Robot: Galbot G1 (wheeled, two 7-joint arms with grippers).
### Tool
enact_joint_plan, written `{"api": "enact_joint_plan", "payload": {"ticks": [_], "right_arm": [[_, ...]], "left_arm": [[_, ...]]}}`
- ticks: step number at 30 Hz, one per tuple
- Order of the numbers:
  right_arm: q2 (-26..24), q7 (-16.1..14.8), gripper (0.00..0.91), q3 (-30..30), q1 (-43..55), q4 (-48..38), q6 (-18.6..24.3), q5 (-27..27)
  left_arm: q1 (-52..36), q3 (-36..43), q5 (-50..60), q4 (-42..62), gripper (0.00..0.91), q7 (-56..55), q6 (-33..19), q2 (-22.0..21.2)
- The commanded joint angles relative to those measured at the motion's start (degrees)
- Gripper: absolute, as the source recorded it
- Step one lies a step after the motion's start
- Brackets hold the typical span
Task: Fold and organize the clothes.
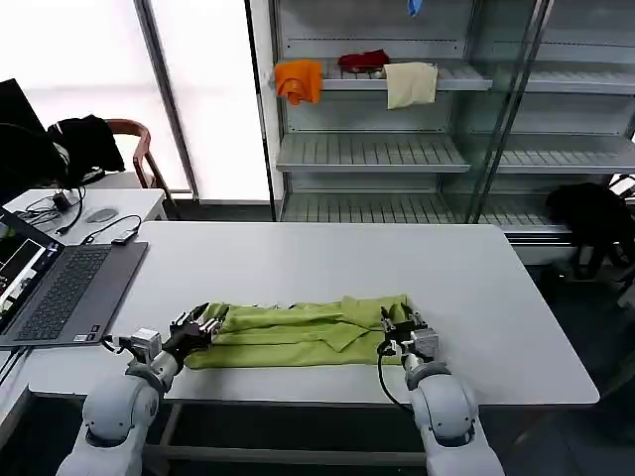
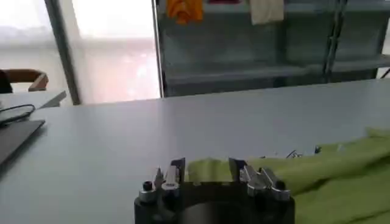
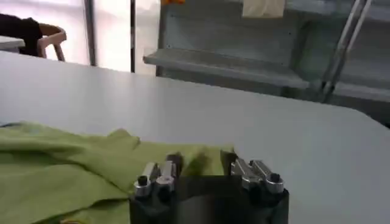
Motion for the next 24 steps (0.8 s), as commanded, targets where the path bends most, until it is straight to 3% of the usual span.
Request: {"api": "enact_joint_plan", "payload": {"ticks": [1,7,23,24], "right_arm": [[-4.5,-0.9,0.907,1.9,1.7,6.7,-0.9,15.1],[-8.2,-1.9,0.907,2.1,4.3,5.8,-0.9,18.8],[-8.4,-2.3,0.907,2.0,2.8,4.1,-0.9,17.1],[-8.4,-2.3,0.907,2.1,2.7,3.9,-0.9,17.0]], "left_arm": [[6.3,-1.8,-7.0,-7.6,0.907,-9.5,0.3,-2.7],[8.7,-0.1,-3.6,-5.4,0.907,-14.7,-4.0,-5.4],[7.5,1.0,-2.3,-0.4,0.907,-16.4,-8.0,-7.7],[7.5,1.1,-1.7,-0.2,0.736,-16.4,-8.2,-7.8]]}}
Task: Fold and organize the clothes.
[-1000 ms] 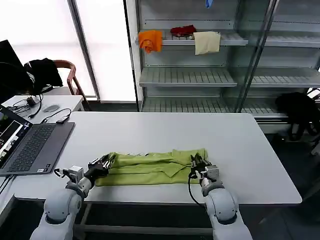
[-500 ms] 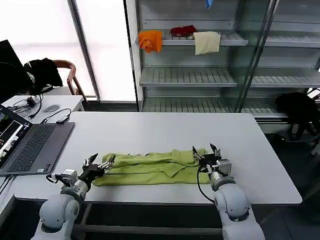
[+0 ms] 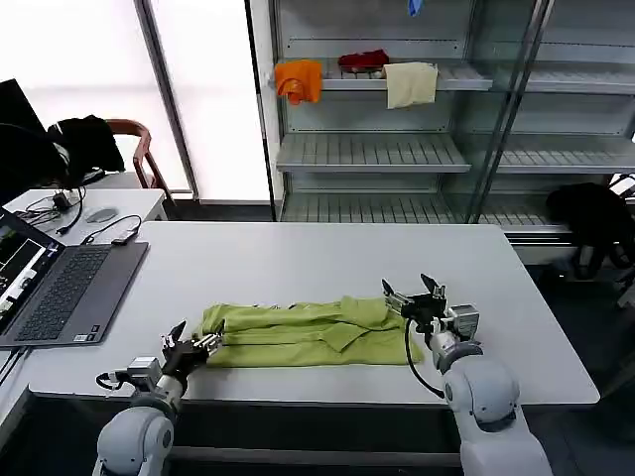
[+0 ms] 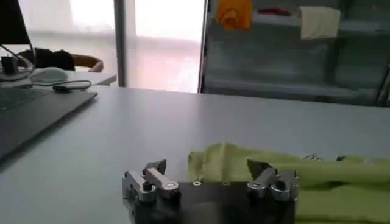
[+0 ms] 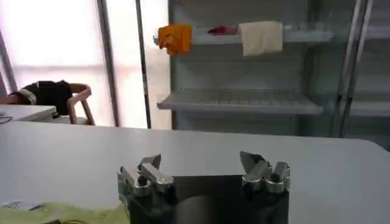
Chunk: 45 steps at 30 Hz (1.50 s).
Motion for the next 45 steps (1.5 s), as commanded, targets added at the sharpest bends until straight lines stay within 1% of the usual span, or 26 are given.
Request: {"api": "enact_joint_plan", "payload": {"ticks": [1,2,3,4,5,6,7,9,20,26,30,32,35,38,40,41,42,45], "right_arm": [[-1.2,-0.2,0.907,0.3,0.2,-0.1,-0.1,1.6],[-1.2,0.0,0.907,0.2,0.2,-0.4,-0.1,1.4],[-1.2,-0.1,0.907,0.2,0.1,-0.6,-0.1,1.2],[-1.3,-0.1,0.907,0.1,0.0,-0.9,-0.1,1.1],[-1.4,-0.2,0.907,0.1,-0.1,-1.1,-0.1,1.1],[-1.4,-0.3,0.907,0.1,-0.1,-1.4,-0.1,1.0],[-1.5,-0.3,0.907,0.1,-0.2,-1.6,-0.1,1.0],[-1.6,-0.3,0.907,0.0,-0.4,-2.0,-0.1,0.4],[-2.2,-0.5,0.907,-0.2,-0.3,-2.0,-0.1,-0.2],[-2.1,-0.3,0.907,-0.1,0.1,-2.3,-0.1,-0.2],[-2.1,-0.3,0.907,-0.1,0.2,-2.5,-0.1,-0.2],[-2.3,-0.3,0.907,0.0,0.3,-2.6,-0.1,-0.1],[-2.5,-0.3,0.907,0.2,0.4,-2.8,-0.1,-0.1],[-2.5,-0.2,0.907,0.3,0.5,-3.2,0.1,-0.1],[-2.5,-0.3,0.907,0.3,0.5,-3.6,0.4,-0.1],[-2.5,-0.3,0.907,0.3,0.5,-3.6,0.4,-0.1],[-2.5,-0.3,0.907,0.4,0.5,-3.8,0.6,-0.1],[-2.4,-0.2,0.907,0.4,0.4,-4.3,0.9,-0.1]], "left_arm": [[0.9,0.8,1.7,2.3,0.625,-2.1,-3.2,-1.6],[1.0,1.0,2.4,2.5,0.363,-1.7,-3.4,-1.6],[1.0,1.2,2.7,2.6,0.292,-1.6,-3.6,-1.6],[1.0,1.3,2.9,2.7,0.181,-1.3,-3.8,-1.7],[0.9,1.4,3.2,3.0,0.131,-1.1,-3.9,-1.8],[0.7,1.4,3.2,3.1,0.03,-1.1,-4.1,-2.0],[0.6,1.5,3.2,3.4,0.0,-1.1,-4.6,-2.1],[0.2,1.7,3.2,4.0,0.0,-1.3,-6.2,-2.2],[-0.9,2.4,3.7,5.8,0.0,-0.7,-8.4,-2.7],[-0.9,2.6,6.3,5.5,0.0,0.4,-9.9,-2.6],[-0.9,1.1,11.3,4.3,0.0,2.2,-11.4,-1.7],[-1.2,-0.3,12.9,3.6,0.0,3.5,-11.6,-0.1],[-2.4,-4.4,15.1,3.5,0.0,7.1,-12.0,4.6],[-3.6,-8.1,16.0,5.4,0.0,9.7,-12.8,12.0],[-4.6,-10.3,16.1,8.1,0.0,11.8,-12.9,18.6],[-5.0,-10.8,16.4,9.0,0.0,12.4,-13.1,19.5],[-5.8,-11.7,17.3,10.6,0.0,13.5,-13.4,23.2],[-7.5,-14.1,18.6,13.2,0.0,15.7,-15.3,27.9]]}}
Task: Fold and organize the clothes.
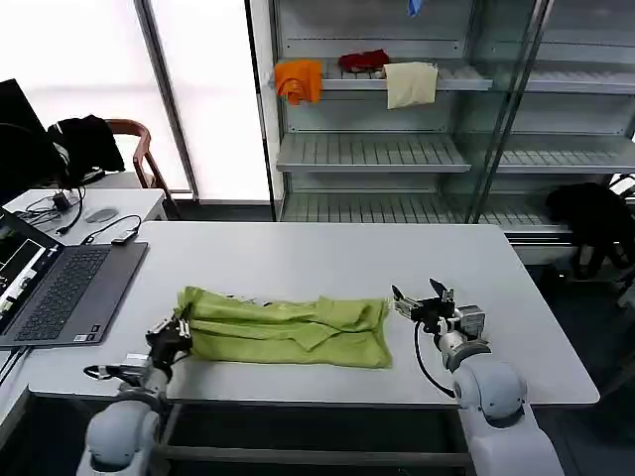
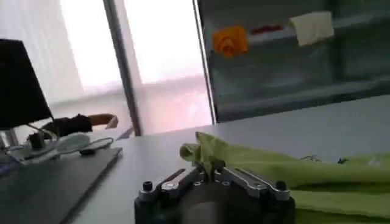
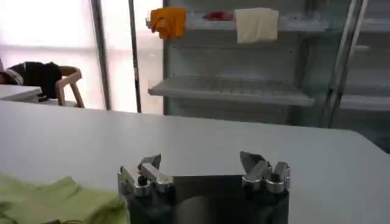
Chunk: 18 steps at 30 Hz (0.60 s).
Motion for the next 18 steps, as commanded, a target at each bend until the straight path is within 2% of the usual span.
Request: {"api": "enact_joint_plan", "payload": {"ticks": [1,5,9,12,18], "right_arm": [[0.0,0.1,0.907,0.1,0.0,-0.8,0.4,-0.1],[0.1,0.1,0.907,0.3,-0.3,-1.1,0.6,-0.2],[0.2,-0.1,0.907,0.4,-0.7,-1.0,0.6,-0.5],[0.4,-0.1,0.907,0.5,-0.9,-0.9,0.6,-0.6],[1.1,-0.2,0.907,0.4,-1.8,-0.5,0.8,-1.4]], "left_arm": [[-4.8,-10.2,6.0,8.2,0.0,9.2,-3.7,22.9],[-6.4,-11.1,5.9,8.7,0.0,11.0,-3.2,25.5],[-7.1,-10.8,5.7,4.8,0.0,12.0,-0.3,24.0],[-5.9,-8.7,3.0,-3.4,0.0,11.4,4.9,20.4],[-3.4,3.3,3.6,-13.8,0.0,7.2,11.5,7.7]]}}
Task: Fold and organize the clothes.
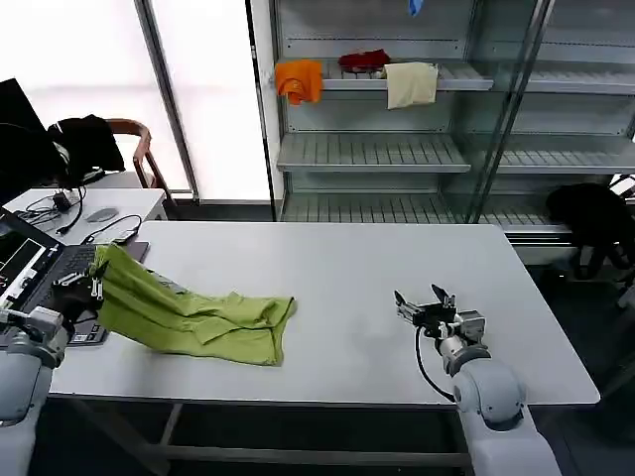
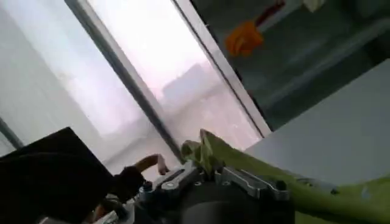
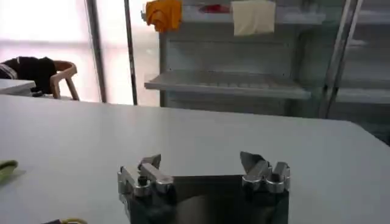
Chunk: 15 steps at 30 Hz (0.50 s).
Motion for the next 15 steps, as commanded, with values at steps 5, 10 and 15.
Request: {"api": "enact_joint_plan", "payload": {"ticks": [5,10,15], "right_arm": [[0.6,0.0,0.907,0.0,-1.1,0.8,0.1,-0.8],[0.9,0.0,0.907,0.1,-1.7,1.5,0.1,-1.1],[1.2,0.1,0.907,-0.2,-2.1,2.0,0.1,-1.5]], "left_arm": [[1.2,20.2,3.5,-17.3,0.0,-5.8,13.2,-16.4],[0.5,26.1,7.8,-15.6,0.01,-9.0,13.5,-20.7],[0.1,29.0,10.7,-12.8,0.01,-10.8,14.1,-22.8]]}}
